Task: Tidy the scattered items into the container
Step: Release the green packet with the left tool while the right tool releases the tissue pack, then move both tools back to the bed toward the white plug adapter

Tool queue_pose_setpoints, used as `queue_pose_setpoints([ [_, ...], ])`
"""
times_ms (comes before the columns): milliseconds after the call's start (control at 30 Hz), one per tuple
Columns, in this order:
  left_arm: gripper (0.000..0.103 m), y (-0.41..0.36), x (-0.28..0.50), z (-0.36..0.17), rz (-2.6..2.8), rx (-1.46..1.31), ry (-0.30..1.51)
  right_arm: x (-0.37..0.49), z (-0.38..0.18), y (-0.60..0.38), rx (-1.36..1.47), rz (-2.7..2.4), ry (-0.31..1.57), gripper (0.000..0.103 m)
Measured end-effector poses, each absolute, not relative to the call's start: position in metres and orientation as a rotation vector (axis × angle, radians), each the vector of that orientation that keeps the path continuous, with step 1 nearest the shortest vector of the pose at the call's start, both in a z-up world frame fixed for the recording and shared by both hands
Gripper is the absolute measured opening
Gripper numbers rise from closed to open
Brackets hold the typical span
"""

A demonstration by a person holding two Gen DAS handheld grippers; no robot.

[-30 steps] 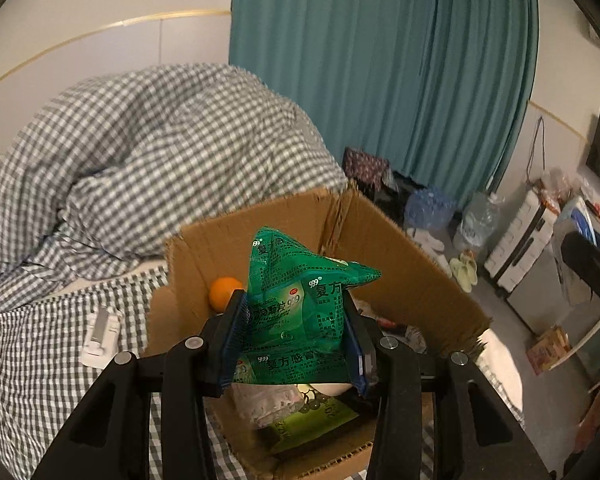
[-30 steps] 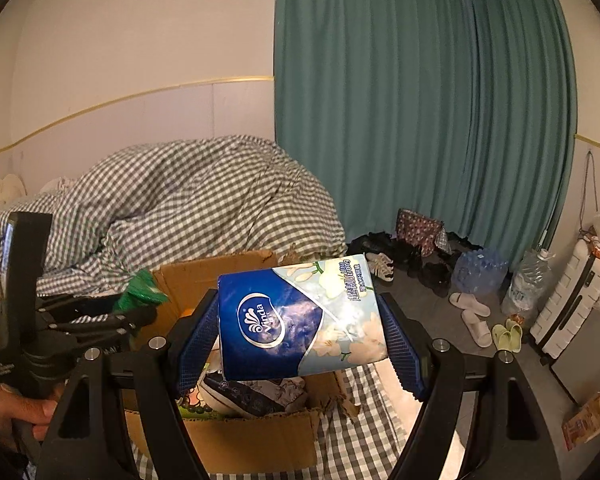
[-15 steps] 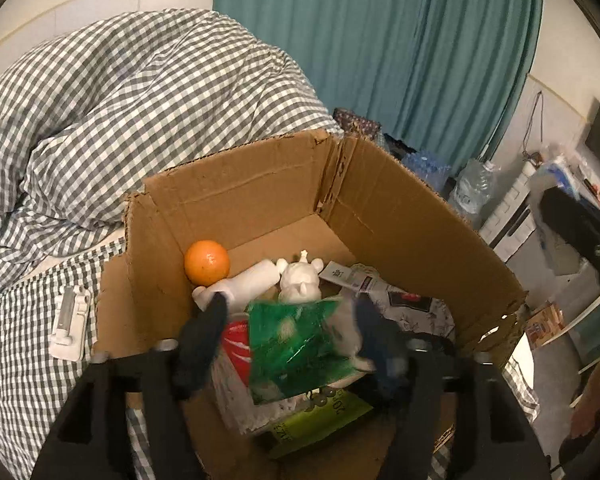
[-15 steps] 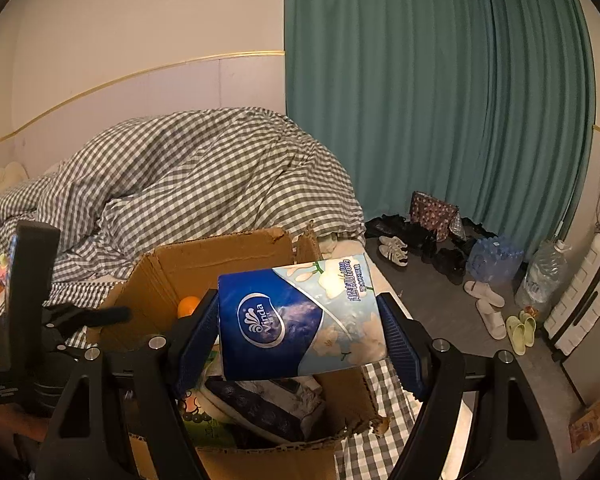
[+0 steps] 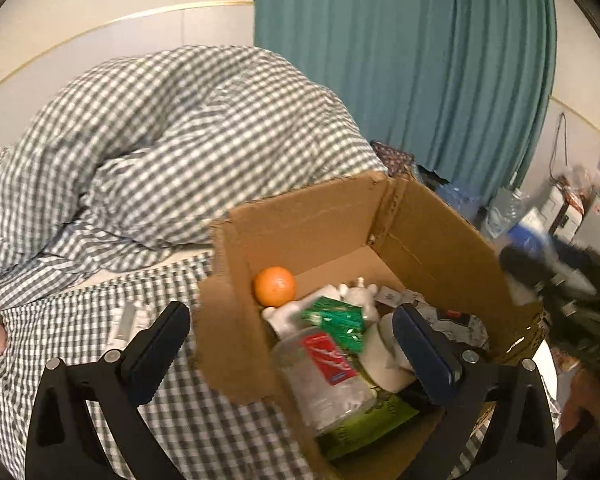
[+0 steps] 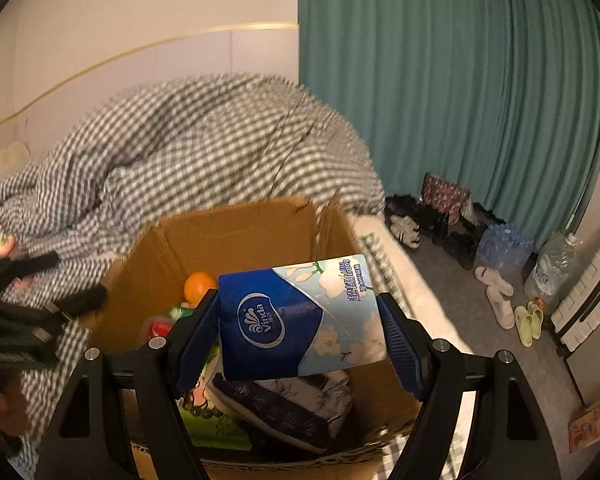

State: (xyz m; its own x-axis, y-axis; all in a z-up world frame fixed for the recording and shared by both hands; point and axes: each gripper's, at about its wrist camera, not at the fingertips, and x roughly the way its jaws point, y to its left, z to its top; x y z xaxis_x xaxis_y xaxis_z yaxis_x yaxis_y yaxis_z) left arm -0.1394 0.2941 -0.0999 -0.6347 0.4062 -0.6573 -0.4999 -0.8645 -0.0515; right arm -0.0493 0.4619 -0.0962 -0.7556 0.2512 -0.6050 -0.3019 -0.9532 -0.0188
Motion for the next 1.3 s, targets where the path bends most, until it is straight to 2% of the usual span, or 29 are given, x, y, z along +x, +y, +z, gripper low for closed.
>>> queue_pose_setpoints([
  [267,0.103,0.263,-0.14,-0.084,2.505,-0.908,0.155,-0.075,-0.127,0.451,-1.129,2.616,0.101,0.077],
  [333,0.103,0.257,-0.139,-0.081,2.509,-0.899,0.154,-0.077,-0.129,0.45,-1.151,2.604,0.098,0.084],
  [433,0.103,0.248,-0.136,-0.074,2.52,-0.879,0.148,-0.072,-0.12,0.444,-1.096,2.602,0.075,0.093],
  [633,0.103,0.227,-0.126,-0.058,2.55,-0.844,0.121,-0.049,-0.076,0.426,-0.832,2.645,0.032,0.103],
  [933,0.103,0.18,-0.105,-0.026,2.628,-0.762,0.089,-0.017,-0.008,0.376,-0.468,2.764,-0.032,0.103],
  [1300,0.103,0.09,-0.088,-0.005,2.796,-0.709,0.062,-0.024,0.019,0.294,-0.42,2.898,-0.135,0.103],
])
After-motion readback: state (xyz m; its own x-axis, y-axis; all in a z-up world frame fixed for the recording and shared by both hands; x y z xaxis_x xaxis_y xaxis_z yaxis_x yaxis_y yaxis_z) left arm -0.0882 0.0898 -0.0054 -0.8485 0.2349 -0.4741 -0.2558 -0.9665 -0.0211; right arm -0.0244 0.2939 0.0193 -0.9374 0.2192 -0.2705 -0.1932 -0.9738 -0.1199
